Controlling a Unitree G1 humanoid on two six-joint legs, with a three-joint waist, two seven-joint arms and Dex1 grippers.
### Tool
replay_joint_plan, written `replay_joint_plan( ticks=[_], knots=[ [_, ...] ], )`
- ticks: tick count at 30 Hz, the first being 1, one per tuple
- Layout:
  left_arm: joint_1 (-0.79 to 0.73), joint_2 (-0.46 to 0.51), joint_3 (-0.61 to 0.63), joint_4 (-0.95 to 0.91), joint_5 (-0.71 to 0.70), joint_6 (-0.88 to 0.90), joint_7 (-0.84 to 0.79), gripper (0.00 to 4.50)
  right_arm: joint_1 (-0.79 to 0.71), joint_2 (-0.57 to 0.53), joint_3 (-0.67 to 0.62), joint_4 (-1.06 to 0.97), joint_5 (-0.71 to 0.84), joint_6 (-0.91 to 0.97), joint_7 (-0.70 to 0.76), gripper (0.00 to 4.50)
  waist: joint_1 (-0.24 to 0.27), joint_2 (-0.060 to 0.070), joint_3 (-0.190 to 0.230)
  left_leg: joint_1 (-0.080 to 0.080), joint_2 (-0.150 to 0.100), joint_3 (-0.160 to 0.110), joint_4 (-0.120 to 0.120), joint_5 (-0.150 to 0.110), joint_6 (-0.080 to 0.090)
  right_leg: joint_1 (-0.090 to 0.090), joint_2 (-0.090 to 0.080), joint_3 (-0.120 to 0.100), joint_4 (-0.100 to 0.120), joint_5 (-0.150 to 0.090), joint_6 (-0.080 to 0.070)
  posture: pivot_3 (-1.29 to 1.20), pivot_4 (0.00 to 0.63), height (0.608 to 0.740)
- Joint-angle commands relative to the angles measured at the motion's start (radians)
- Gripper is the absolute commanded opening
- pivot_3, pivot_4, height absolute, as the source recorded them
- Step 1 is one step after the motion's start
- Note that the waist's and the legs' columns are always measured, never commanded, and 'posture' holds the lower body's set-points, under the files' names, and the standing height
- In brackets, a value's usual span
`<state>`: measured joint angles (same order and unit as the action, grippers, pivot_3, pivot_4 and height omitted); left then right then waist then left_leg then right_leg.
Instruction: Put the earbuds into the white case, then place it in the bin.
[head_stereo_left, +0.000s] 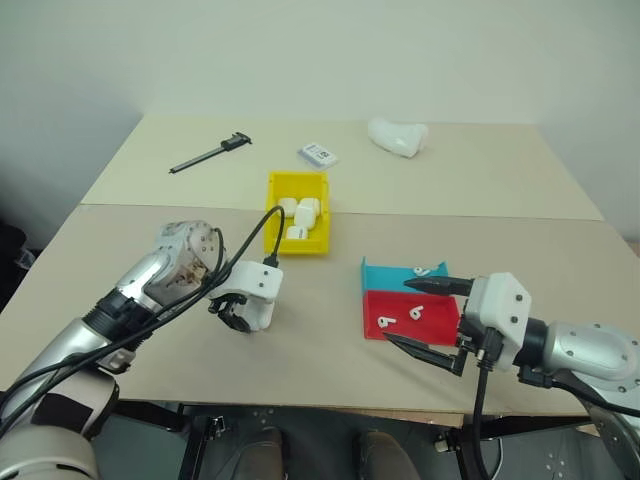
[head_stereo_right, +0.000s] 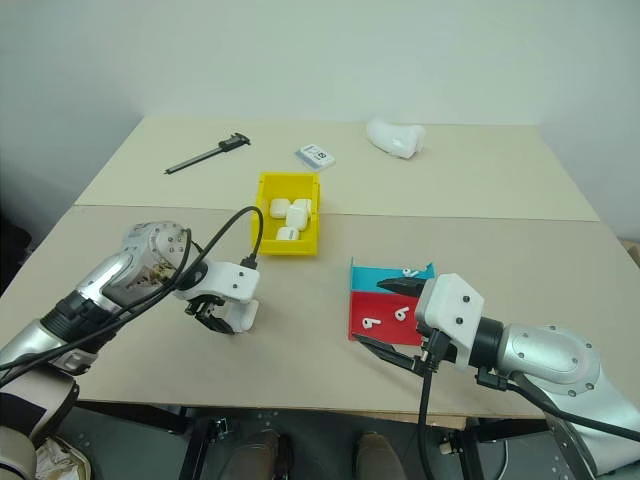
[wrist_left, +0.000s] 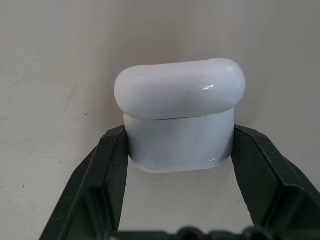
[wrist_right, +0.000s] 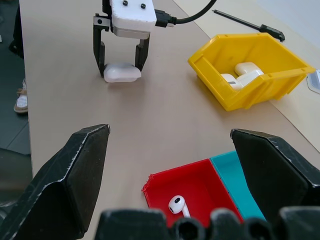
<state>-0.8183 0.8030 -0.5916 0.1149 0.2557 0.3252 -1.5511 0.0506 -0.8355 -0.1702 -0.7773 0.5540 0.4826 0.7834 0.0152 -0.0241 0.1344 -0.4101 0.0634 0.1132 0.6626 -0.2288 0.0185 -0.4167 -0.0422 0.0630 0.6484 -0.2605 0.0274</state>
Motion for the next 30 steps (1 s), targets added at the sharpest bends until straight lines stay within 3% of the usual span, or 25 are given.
replay_joint_plan(
  ticks=[1,8,12,18,20,23,26,30],
  knots=[
    [0.008,-0.017,0.027,-0.009,-0.009,0.001,0.017,2.77,-0.004,0.003,-0.013,-0.03,0.002,-0.018,-0.001,4.5,0.001,0.0,0.0,0.0,0.0,0.0,0.0,0.0,0.0,0.0,0.0,0.0,0.0,0.0,0.0,0.0,0.15,0.74],
    [0.044,-0.03,0.281,0.024,-0.252,-0.064,0.052,2.77,0.012,-0.004,-0.034,-0.016,0.008,-0.03,0.025,4.5,-0.006,0.0,0.0,-0.004,0.001,-0.002,0.001,0.0,0.0,-0.005,0.001,0.0,0.001,0.0,0.0,0.0,0.15,0.74],
    [0.039,-0.101,0.474,0.01,-0.456,0.082,0.126,2.77,-0.003,-0.037,-0.072,0.009,0.024,-0.019,0.067,4.5,-0.006,0.0,0.0,-0.004,0.001,-0.003,0.002,0.0,0.0,-0.004,0.001,0.0,0.001,0.0,0.0,0.0,0.15,0.74],
    [0.127,-0.341,0.725,-0.215,-0.805,0.302,0.376,2.77,-0.131,-0.19,-0.048,0.098,-0.011,0.022,0.153,4.5,-0.006,0.0,0.0,-0.004,0.002,-0.005,0.004,-0.001,0.001,-0.002,0.0,0.0,0.002,0.0,0.0,0.0,0.15,0.74],
    [0.164,-0.401,0.753,-0.279,-0.894,0.306,0.404,2.77,-0.21,-0.24,-0.006,0.133,-0.014,0.045,0.183,4.5,-0.009,0.0,0.0,-0.004,0.002,-0.005,0.004,-0.001,0.002,-0.003,0.0,0.0,0.002,0.0,0.0,0.0,0.15,0.74],
    [0.205,-0.481,0.716,-0.348,-0.911,0.226,0.436,2.77,-0.369,-0.304,0.107,0.189,-0.036,0.11,0.236,4.5,-0.017,0.0,0.0,-0.003,0.003,-0.004,0.004,-0.001,0.002,-0.004,0.002,0.001,0.002,0.0,0.0,0.0,0.15,0.74],
    [0.231,-0.541,0.67,-0.377,-0.925,0.162,0.425,2.77,-0.541,-0.306,0.274,0.233,-0.11,0.145,0.303,3.93,-0.02,0.0,0.0,-0.002,0.002,-0.004,0.004,-0.001,0.002,-0.002,0.002,0.002,0.002,0.0,0.0,0.0,0.15,0.74],
    [0.222,-0.57,0.62,-0.364,-0.911,0.101,0.426,2.77,-0.74,-0.218,0.523,0.278,-0.224,0.26,0.344,2.59,-0.028,0.001,0.0,-0.001,0.003,-0.004,0.004,-0.001,0.002,-0.002,0.002,0.002,0.002,0.0,0.0,0.0,0.15,0.74]
  ],
)
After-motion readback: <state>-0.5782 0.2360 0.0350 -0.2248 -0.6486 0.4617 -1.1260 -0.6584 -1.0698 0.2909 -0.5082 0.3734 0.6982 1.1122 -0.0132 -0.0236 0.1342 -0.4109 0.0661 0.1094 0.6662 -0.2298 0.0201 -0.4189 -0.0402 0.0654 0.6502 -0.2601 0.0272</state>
